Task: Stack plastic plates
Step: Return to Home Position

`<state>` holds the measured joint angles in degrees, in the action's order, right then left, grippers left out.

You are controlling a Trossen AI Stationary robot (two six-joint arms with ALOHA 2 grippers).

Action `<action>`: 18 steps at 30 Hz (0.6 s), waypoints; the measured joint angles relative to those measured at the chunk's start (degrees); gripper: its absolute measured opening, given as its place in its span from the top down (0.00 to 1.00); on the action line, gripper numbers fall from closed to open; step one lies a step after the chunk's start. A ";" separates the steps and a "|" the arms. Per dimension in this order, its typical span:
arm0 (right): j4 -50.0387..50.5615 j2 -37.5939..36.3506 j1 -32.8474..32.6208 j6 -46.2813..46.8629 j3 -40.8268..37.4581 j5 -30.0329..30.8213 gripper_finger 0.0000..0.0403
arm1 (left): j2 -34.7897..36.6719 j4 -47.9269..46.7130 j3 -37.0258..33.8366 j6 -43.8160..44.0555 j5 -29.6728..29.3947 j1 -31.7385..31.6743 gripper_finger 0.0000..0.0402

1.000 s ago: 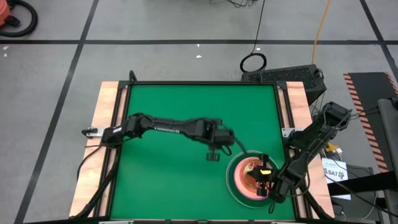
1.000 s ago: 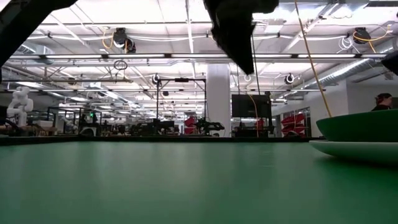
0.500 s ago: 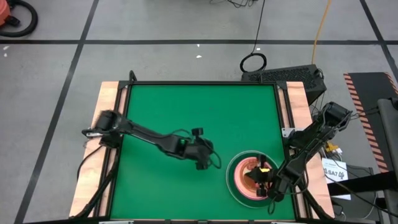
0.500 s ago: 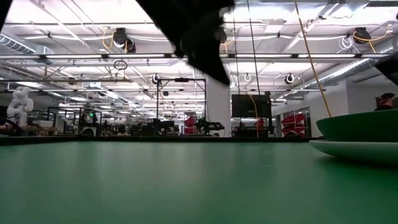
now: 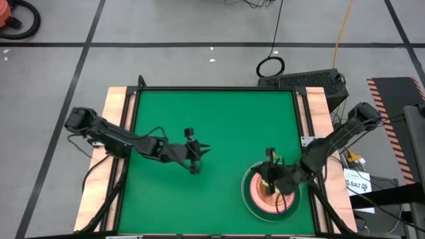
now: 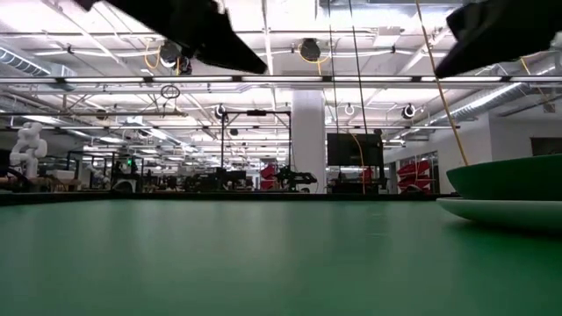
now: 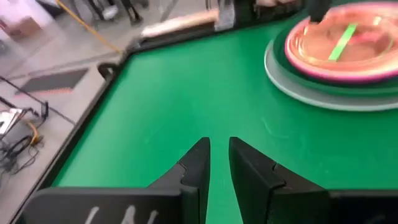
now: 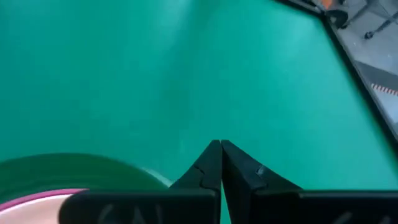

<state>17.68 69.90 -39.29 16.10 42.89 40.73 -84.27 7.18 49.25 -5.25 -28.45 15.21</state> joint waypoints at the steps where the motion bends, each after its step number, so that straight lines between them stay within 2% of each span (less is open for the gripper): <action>1: -0.15 -1.13 1.49 -2.12 0.00 -1.10 1.00 | 1.71 2.31 -2.44 0.04 -0.08 0.11 0.83; 7: -1.85 -7.71 10.47 -14.39 -1.14 -7.25 1.00 | 10.94 10.09 -15.35 -0.30 -0.16 -0.13 0.83; 13: -14.31 -15.56 20.25 -24.38 -9.36 -21.76 1.00 | 18.81 21.11 -27.36 -1.58 2.70 -2.08 0.83; 16: -17.84 -18.45 24.17 -25.99 -13.72 -26.46 1.00 | 21.65 27.04 -32.53 -1.53 5.38 -3.26 0.83; 18: -20.75 -20.01 26.24 -27.27 -16.73 -28.94 1.00 | 23.27 27.68 -34.82 -1.71 7.05 -3.95 0.83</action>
<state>-3.07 49.90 -13.04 -11.17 26.16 11.79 -61.00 34.86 14.44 -6.96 -21.40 11.25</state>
